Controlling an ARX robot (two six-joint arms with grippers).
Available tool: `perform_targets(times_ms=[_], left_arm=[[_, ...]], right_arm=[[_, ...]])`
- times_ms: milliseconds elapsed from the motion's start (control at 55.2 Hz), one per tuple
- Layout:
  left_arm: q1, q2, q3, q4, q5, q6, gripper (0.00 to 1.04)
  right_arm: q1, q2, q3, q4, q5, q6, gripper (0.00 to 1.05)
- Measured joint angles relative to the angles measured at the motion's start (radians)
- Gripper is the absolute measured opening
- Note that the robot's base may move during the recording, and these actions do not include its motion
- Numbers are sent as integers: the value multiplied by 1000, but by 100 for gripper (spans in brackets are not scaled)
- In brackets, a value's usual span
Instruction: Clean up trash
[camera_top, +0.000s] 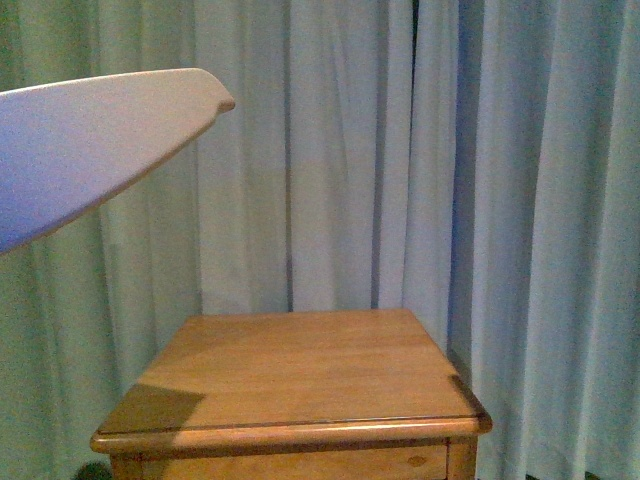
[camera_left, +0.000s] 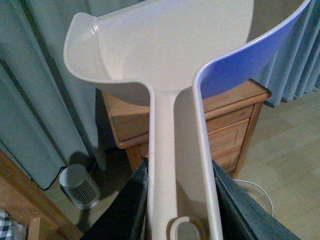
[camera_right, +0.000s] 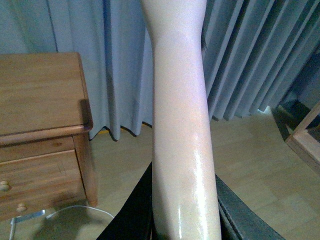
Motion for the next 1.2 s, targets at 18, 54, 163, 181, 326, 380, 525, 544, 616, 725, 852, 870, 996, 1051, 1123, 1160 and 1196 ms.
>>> perform_targets(times_ms=[18, 54, 163, 181, 326, 380, 525, 544, 616, 725, 852, 870, 996, 1051, 1123, 1160, 1196], left_arm=[[0, 0, 0, 0, 0, 0, 29], [0, 0, 0, 0, 0, 0, 29], [0, 0, 0, 0, 0, 0, 29], [0, 0, 0, 0, 0, 0, 29], [0, 0, 0, 0, 0, 0, 29], [0, 0, 0, 0, 0, 0, 29], [0, 0, 0, 0, 0, 0, 29], [0, 0, 0, 0, 0, 0, 29], [0, 0, 0, 0, 0, 0, 29], [0, 0, 0, 0, 0, 0, 29], [-2, 0, 0, 0, 3, 0, 29], [-2, 0, 0, 0, 5, 0, 29], [-5, 0, 0, 0, 13, 0, 29], [-4, 1, 0, 0, 2, 0, 29], [-4, -1, -1, 0, 2, 0, 29], [-3, 1, -2, 0, -5, 0, 29], [-2, 0, -2, 0, -6, 0, 29]], right_arm=[[0, 0, 0, 0, 0, 0, 20], [0, 0, 0, 0, 0, 0, 20], [0, 0, 0, 0, 0, 0, 20], [0, 0, 0, 0, 0, 0, 20], [0, 0, 0, 0, 0, 0, 20], [0, 0, 0, 0, 0, 0, 20], [0, 0, 0, 0, 0, 0, 20], [0, 0, 0, 0, 0, 0, 20], [0, 0, 0, 0, 0, 0, 20], [0, 0, 0, 0, 0, 0, 20], [-1, 0, 0, 0, 5, 1, 20], [-1, -1, 0, 0, 8, 2, 20], [-2, -10, 0, 0, 11, 6, 20], [-2, -11, 0, 0, 10, 7, 20], [-2, -9, 0, 0, 6, 7, 20], [-1, -7, 0, 0, 3, 7, 20], [0, -7, 0, 0, 0, 7, 20]])
